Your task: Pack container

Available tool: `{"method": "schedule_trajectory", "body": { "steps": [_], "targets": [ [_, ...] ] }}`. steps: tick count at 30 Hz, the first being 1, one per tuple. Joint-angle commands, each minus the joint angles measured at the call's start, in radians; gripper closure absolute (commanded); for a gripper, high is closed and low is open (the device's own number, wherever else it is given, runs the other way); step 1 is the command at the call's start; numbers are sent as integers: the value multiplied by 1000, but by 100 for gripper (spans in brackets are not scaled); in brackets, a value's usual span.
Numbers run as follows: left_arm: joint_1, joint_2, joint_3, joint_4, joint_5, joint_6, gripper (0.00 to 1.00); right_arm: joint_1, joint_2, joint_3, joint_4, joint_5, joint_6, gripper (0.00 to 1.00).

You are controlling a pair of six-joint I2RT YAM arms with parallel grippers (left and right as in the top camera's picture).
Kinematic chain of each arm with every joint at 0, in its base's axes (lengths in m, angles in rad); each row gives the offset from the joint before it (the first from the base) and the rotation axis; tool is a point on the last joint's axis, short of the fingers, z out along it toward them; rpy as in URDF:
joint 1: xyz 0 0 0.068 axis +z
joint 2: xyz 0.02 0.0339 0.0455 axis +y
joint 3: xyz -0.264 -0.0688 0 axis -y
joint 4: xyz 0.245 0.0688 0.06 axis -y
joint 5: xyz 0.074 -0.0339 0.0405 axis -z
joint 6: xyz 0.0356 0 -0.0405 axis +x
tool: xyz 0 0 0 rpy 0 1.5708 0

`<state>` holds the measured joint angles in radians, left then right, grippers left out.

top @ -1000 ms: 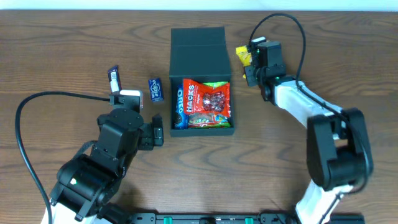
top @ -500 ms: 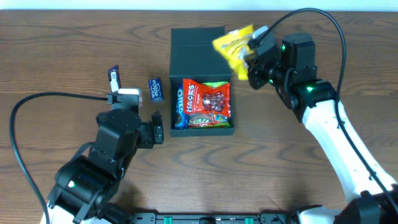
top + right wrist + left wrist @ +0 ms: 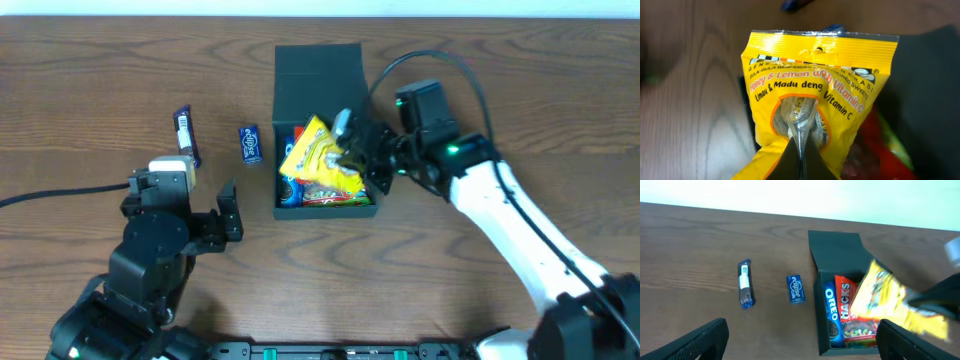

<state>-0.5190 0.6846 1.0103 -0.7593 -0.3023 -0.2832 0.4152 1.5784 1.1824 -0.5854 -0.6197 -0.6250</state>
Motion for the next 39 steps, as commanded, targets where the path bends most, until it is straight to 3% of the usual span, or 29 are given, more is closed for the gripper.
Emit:
{"method": "schedule_trajectory", "body": {
  "steps": [1, 6, 17, 31, 35, 38, 39],
  "targets": [
    [2, -7, 21, -4, -22, 18, 5, 23, 50, 1, -6, -19, -72, 99],
    [2, -7, 21, -19, -22, 18, 5, 24, 151, 1, -2, 85, -82, 99],
    [2, -7, 20, -22, -22, 18, 5, 24, 304, 1, 0, 216, -261, 99],
    [2, -7, 20, -22, -22, 18, 5, 25, 320, 1, 0, 399, -274, 98],
    [2, -7, 20, -22, -22, 18, 5, 25, 314, 1, -2, 390, -230, 78],
    [2, -7, 20, -22, -22, 18, 5, 28, 296, 2, -2, 357, -183, 43],
    [2, -7, 20, -22, -22, 18, 5, 29, 288, 2, -2, 351, -182, 40]
  ]
}}
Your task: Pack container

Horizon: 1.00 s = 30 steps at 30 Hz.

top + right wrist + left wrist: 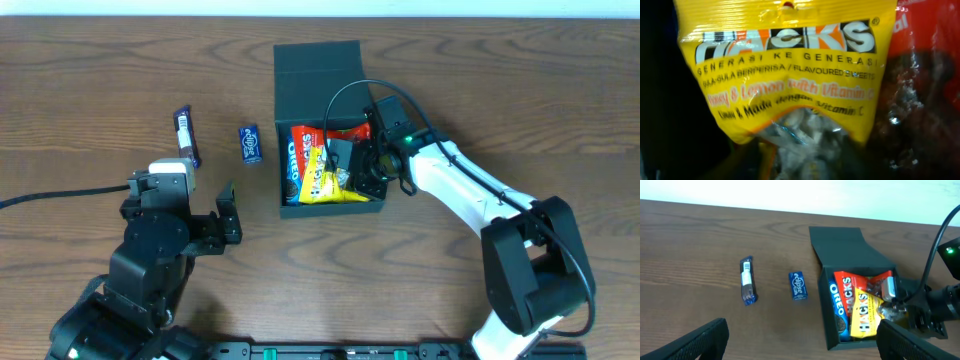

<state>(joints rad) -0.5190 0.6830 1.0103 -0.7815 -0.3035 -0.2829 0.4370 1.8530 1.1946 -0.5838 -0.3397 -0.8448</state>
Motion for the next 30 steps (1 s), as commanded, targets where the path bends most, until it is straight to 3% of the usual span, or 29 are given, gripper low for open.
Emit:
{"method": "schedule_trajectory", "body": {
  "steps": [1, 6, 10, 12, 15, 19, 24, 30],
  "targets": [
    [2, -5, 20, 0, -21, 18, 5, 10, 0, -11, -3, 69, 48, 37],
    [2, -5, 20, 0, -21, 18, 5, 10, -118, -11, -4, -32, 66, 36],
    [2, -5, 20, 0, -21, 18, 5, 10, -253, -11, -3, -132, 67, 25],
    [2, -5, 20, -1, -21, 18, 5, 10, -310, -11, -1, -152, 79, 37],
    [2, -5, 20, -3, -21, 18, 5, 8, -374, -11, 12, -147, 130, 96],
    [2, -5, 20, -9, -22, 18, 5, 6, -394, -11, 15, -64, 206, 98],
    [2, -5, 20, -12, -22, 19, 5, -18, -375, -11, 4, 234, 475, 99],
    [2, -5, 20, -12, -22, 26, 5, -109, -327, -11, -76, 257, 700, 98]
  ]
}}
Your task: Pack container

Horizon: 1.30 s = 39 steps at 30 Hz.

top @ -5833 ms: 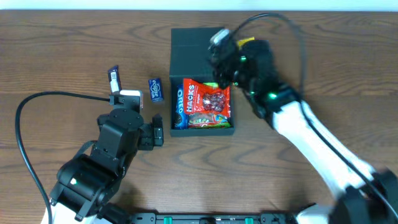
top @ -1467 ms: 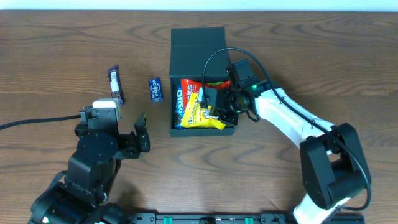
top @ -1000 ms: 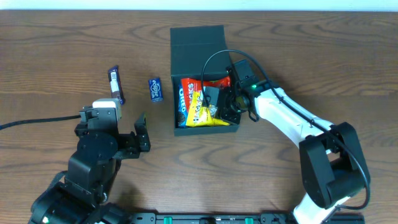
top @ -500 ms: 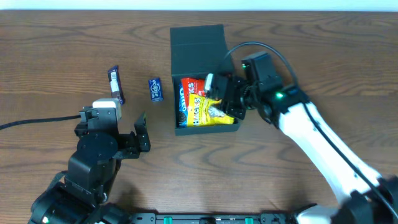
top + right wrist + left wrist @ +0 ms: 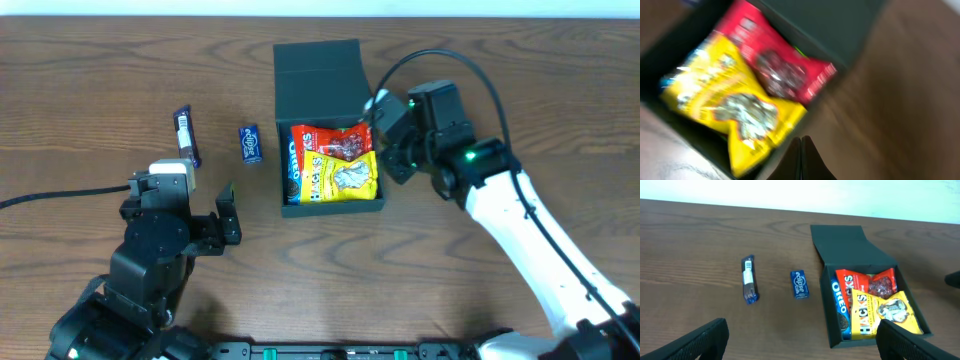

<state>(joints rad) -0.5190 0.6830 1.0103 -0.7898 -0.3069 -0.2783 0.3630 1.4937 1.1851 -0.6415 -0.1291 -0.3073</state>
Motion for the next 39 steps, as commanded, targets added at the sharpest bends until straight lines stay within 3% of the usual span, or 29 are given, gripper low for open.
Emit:
{"method": "schedule_trajectory", "body": {
  "steps": [1, 13, 17, 24, 32, 39],
  "targets": [
    [2, -5, 20, -3, -18, 21, 5, -48, 45, -3, -35, 47, 211, 99],
    [2, -5, 20, -3, -19, 21, 5, -74, 230, -3, -164, -67, 552, 99],
    [2, -5, 20, -3, -18, 21, 5, -74, 283, -3, -167, -240, 558, 99],
    [2, -5, 20, -3, -18, 38, 5, -74, 293, -3, -179, -309, 581, 99],
    [2, -4, 20, -3, -25, 47, 5, -74, 293, -3, -196, -282, 606, 99],
    [2, 11, 17, -18, -138, 51, 5, -106, 289, 7, -180, -175, 606, 99]
  ]
}}
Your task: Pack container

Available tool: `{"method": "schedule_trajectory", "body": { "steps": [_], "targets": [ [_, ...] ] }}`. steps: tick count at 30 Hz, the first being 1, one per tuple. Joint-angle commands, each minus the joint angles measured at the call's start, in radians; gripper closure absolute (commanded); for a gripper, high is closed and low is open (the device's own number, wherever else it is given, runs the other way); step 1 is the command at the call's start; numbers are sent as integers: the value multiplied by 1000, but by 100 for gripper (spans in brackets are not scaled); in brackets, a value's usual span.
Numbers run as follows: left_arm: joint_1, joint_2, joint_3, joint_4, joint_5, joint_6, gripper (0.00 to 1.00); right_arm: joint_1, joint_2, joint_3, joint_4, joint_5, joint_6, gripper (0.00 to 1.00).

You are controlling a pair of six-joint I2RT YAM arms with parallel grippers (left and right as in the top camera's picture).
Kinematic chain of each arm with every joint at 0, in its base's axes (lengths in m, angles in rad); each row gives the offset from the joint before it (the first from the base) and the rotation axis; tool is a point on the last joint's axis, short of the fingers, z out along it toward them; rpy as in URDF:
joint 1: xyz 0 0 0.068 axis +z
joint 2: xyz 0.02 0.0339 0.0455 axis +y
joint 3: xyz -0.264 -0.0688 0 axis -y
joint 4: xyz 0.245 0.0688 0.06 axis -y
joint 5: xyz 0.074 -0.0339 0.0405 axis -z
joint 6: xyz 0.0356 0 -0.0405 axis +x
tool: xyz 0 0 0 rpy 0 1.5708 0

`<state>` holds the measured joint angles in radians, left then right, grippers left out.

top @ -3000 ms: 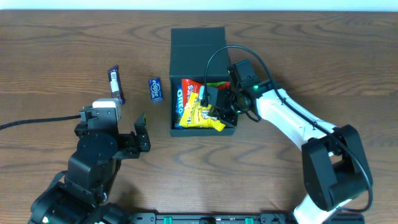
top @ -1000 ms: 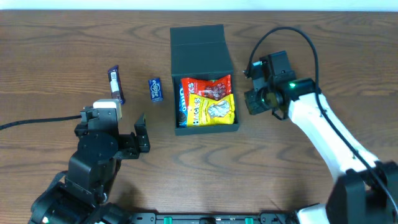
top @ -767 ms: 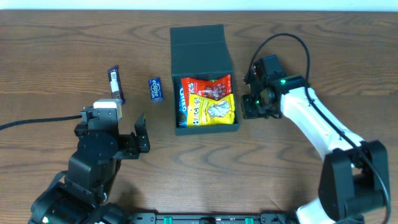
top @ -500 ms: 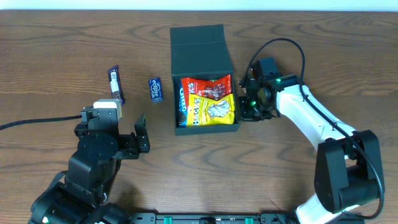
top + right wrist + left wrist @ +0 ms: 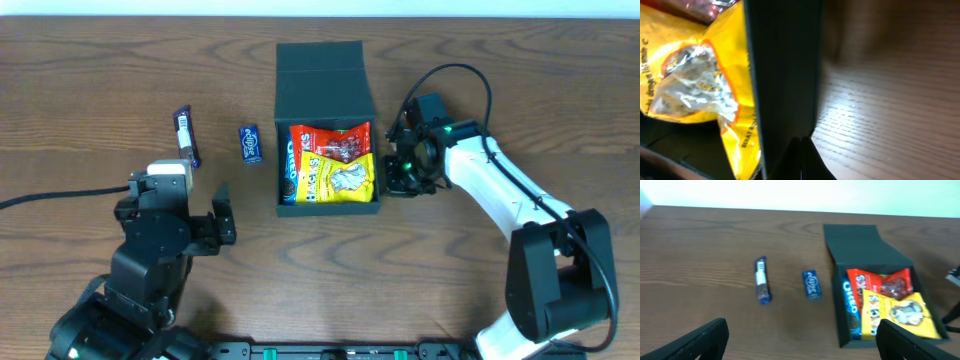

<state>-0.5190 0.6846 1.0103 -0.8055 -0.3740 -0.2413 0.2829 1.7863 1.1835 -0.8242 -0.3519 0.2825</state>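
The black box [image 5: 377, 160] stands open, its lid [image 5: 321, 68] folded back. Inside lie a yellow Hacks bag [image 5: 341, 181], a red bag [image 5: 331, 140] and a blue Oreo pack [image 5: 288, 172]. My right gripper [image 5: 399, 180] is shut, its tips [image 5: 801, 150] against the outside of the box's right wall [image 5: 785, 75], nothing held. A blue gum pack [image 5: 249, 143] and a dark candy bar [image 5: 185, 136] lie on the table left of the box. My left gripper [image 5: 800, 342] stands open near the front, short of both of them.
The wooden table [image 5: 520, 90] runs under everything. A black cable [image 5: 50, 195] trails left from the left arm, and the right arm's cable [image 5: 455, 72] loops above its wrist.
My right gripper, still shut, has gone from beside the lid down to the outside of the box's right wall. The left wrist view has shifted a little; the box's contents lie unchanged.
My right gripper first held the yellow bag above the box, then held it down inside the box over the red bag. Then the bag lay flat in the box with the gripper shut and clear of it. Now the gripper rests against the box's right wall.
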Motion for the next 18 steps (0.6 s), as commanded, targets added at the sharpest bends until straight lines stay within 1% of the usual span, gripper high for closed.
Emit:
{"method": "schedule_trajectory", "body": {
  "steps": [1, 4, 6, 9, 12, 14, 16, 17, 18],
  "targets": [
    [2, 23, 15, -2, -87, 26, 5, -43, -4, 22, 4, 57, 16, 99],
    [3, 89, 12, -2, -122, 67, 5, -88, -11, 79, -4, 56, 16, 99],
    [3, 134, 12, 3, -136, 67, 5, -106, -16, 115, -12, 56, 15, 99],
    [17, 209, 12, 41, -135, 66, 5, -132, -29, 191, -25, 56, -31, 99],
    [63, 270, 12, 88, -123, 52, 5, -134, -50, 246, -25, 52, -100, 99],
    [124, 306, 12, 123, -71, 43, 5, -134, -71, 280, -20, 52, -158, 99],
    [196, 333, 12, 155, 13, 43, 5, -134, -92, 303, -3, 52, -216, 99],
    [238, 349, 12, 169, 58, 43, 5, -134, -104, 310, 11, 52, -238, 97],
    [288, 367, 12, 180, 94, 45, 5, -134, -116, 312, 33, 51, -257, 93]
  ]
}}
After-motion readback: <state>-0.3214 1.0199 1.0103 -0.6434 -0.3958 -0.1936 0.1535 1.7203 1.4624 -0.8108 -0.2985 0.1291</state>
